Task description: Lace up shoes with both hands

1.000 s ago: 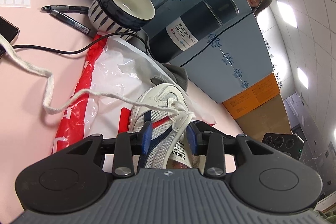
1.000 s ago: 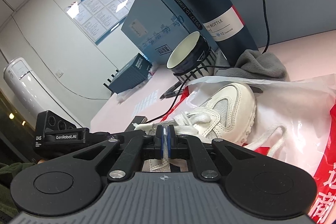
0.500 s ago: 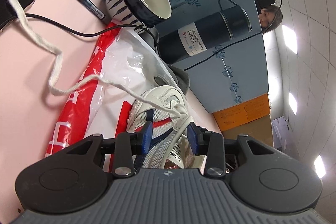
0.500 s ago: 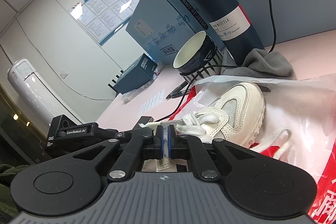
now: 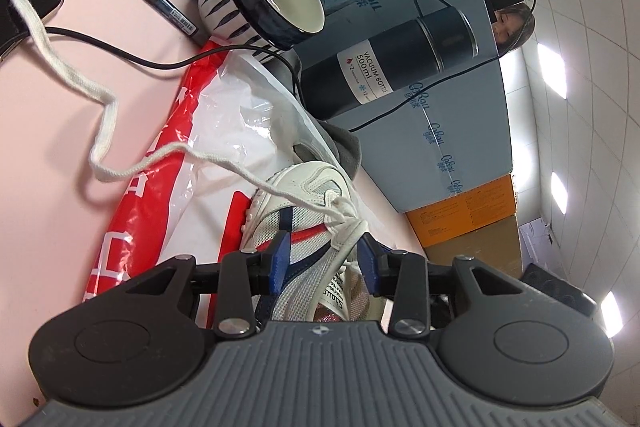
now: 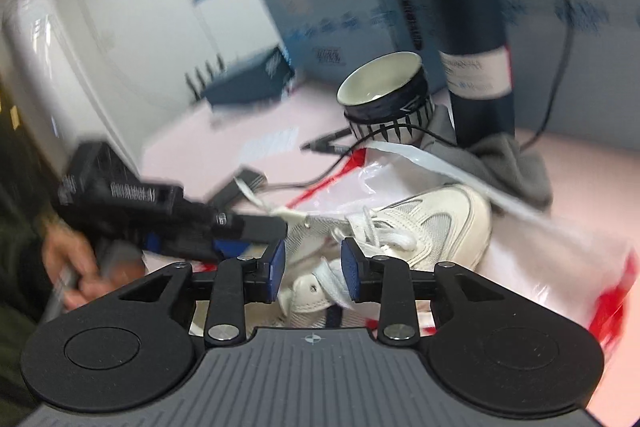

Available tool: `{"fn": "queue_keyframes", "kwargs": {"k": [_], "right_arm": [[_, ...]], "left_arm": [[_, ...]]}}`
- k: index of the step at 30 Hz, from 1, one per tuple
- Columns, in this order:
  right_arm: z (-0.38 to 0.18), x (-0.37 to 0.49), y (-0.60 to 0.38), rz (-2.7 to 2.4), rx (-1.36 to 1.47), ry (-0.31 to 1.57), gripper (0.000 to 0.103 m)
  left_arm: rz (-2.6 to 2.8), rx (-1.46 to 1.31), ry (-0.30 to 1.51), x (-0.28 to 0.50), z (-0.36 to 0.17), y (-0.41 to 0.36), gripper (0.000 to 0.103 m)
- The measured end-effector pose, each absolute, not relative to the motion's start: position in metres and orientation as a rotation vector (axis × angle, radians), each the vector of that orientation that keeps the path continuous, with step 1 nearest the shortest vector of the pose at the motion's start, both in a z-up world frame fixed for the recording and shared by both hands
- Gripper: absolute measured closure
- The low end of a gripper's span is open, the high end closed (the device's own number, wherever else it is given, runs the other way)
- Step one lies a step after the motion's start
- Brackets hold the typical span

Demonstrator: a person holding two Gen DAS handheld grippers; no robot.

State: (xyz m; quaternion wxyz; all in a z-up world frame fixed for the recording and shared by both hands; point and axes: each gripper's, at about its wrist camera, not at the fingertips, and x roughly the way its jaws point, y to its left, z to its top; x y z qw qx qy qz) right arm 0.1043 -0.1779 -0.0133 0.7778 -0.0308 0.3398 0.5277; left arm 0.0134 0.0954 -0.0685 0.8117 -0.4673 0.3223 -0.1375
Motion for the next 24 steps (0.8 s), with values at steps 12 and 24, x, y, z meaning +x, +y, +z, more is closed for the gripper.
{"fn": "queue_keyframes", "kwargs": {"k": [12, 24], "right_arm": [[0.000, 0.065, -0.160, 1.137, -0.513, 0.583, 0.085], [0.008, 0.065, -0.132, 1.198, -0.754, 0.575, 0.072]], "left_arm": [[-0.280, -0.975, 0.697, 0.013, -0.069, 0.094, 0.060], [-0.279, -0.966, 0.691, 0.013, -0.068, 0.093, 0.060]]}}
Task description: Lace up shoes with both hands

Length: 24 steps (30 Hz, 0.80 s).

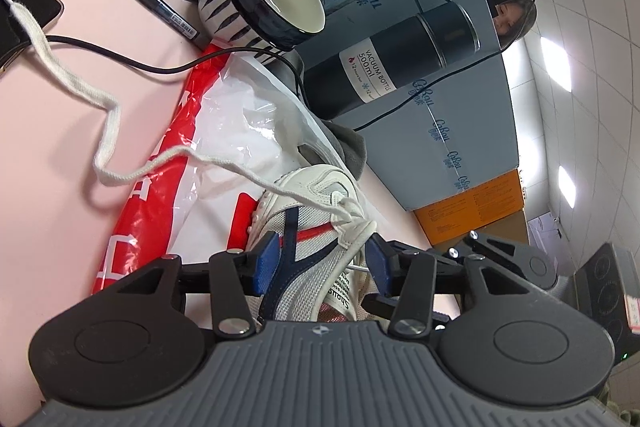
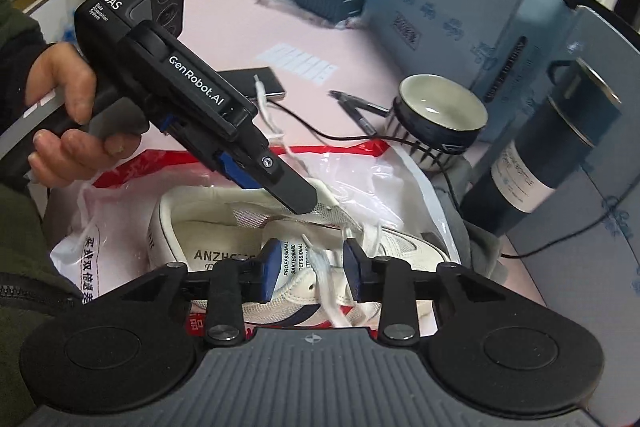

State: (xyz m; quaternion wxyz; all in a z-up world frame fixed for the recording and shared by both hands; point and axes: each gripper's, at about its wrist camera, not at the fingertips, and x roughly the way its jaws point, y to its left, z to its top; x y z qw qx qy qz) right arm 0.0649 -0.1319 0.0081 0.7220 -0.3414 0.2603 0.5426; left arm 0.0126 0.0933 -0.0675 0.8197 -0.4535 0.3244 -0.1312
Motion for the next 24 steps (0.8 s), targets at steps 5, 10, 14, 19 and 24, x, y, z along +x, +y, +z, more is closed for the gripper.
{"fn": "queue_keyframes", "kwargs": {"k": [5, 10, 14, 19, 24], "right_arm": [[0.017, 0.071, -0.122, 1.248, -0.783, 0.610, 0.072], [0.013, 0.076, -0.111, 1.264, -0.853, 0.684, 0.094], [0.019, 0.073, -0.119, 1.251, -0.807, 0.664, 0.099], [0.026, 0.085, -0.146, 1.208, -0.534, 0.664, 0.099], [0.011, 0.099, -0.169, 1.165, -0.177, 0.707, 0.099]], "left_arm": [[-0.280, -0.968, 0.686, 0.012, -0.068, 0.094, 0.060], [-0.283, -0.970, 0.685, 0.013, -0.068, 0.095, 0.059], [-0.281, -0.973, 0.683, 0.013, -0.069, 0.096, 0.059], [-0.284, -1.008, 0.682, 0.012, -0.072, 0.099, 0.059], [-0.285, -1.073, 0.683, 0.012, -0.079, 0.102, 0.059]]}}
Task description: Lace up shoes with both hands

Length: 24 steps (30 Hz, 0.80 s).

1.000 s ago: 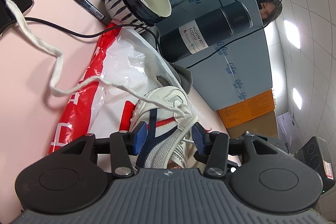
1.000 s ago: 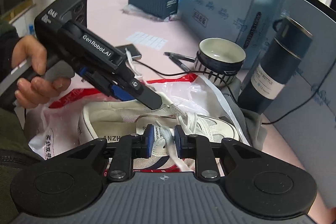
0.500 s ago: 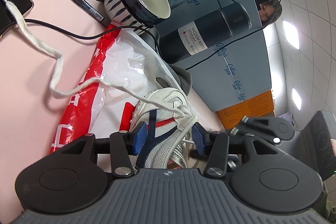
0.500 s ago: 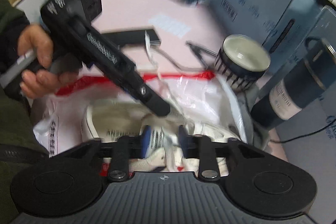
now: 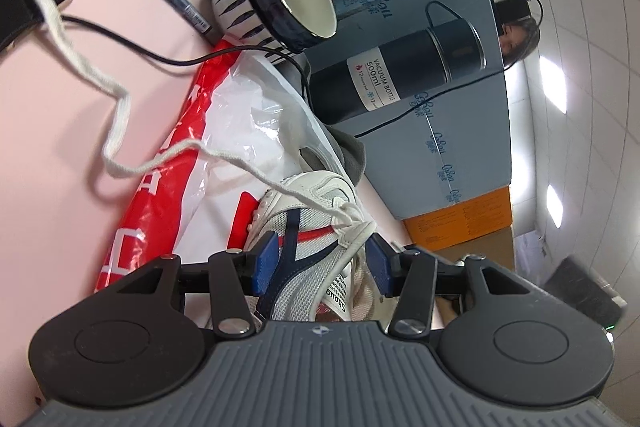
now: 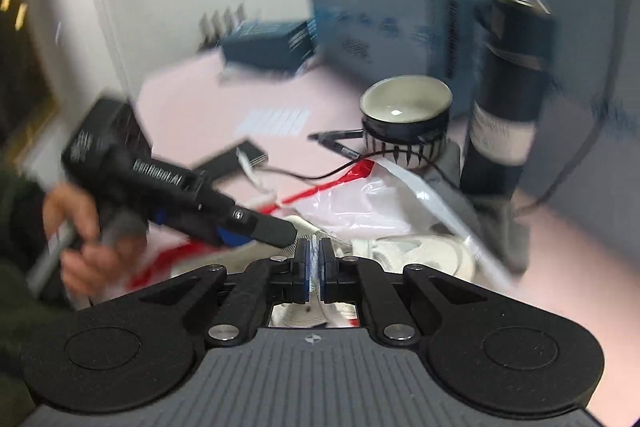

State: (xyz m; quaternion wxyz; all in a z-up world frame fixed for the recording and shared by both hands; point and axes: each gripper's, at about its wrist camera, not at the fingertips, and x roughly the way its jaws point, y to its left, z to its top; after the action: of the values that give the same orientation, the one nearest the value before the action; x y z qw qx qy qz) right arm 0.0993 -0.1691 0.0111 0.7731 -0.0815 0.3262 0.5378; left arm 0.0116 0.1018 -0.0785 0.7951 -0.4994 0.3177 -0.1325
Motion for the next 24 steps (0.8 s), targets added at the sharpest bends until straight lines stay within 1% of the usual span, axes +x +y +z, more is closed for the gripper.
{"fn": "queue_keyframes", "kwargs": {"k": [6, 9, 15, 24], "right_arm": [[-0.027, 0.108, -0.178, 1.109, 0.134, 0.750, 0.098], [-0.036, 0.110, -0.178, 1.096, 0.212, 0.751, 0.098], [-0.042, 0.110, -0.182, 1.085, 0.287, 0.750, 0.098], [-0.040, 0.107, -0.182, 1.093, 0.293, 0.741, 0.098]], "left_arm": [[-0.281, -1.124, 0.682, 0.011, -0.084, 0.104, 0.058], [-0.277, -1.127, 0.682, 0.011, -0.084, 0.104, 0.057], [-0.276, -1.131, 0.682, 0.011, -0.084, 0.105, 0.057], [-0.274, -1.130, 0.686, 0.011, -0.085, 0.105, 0.056]]}}
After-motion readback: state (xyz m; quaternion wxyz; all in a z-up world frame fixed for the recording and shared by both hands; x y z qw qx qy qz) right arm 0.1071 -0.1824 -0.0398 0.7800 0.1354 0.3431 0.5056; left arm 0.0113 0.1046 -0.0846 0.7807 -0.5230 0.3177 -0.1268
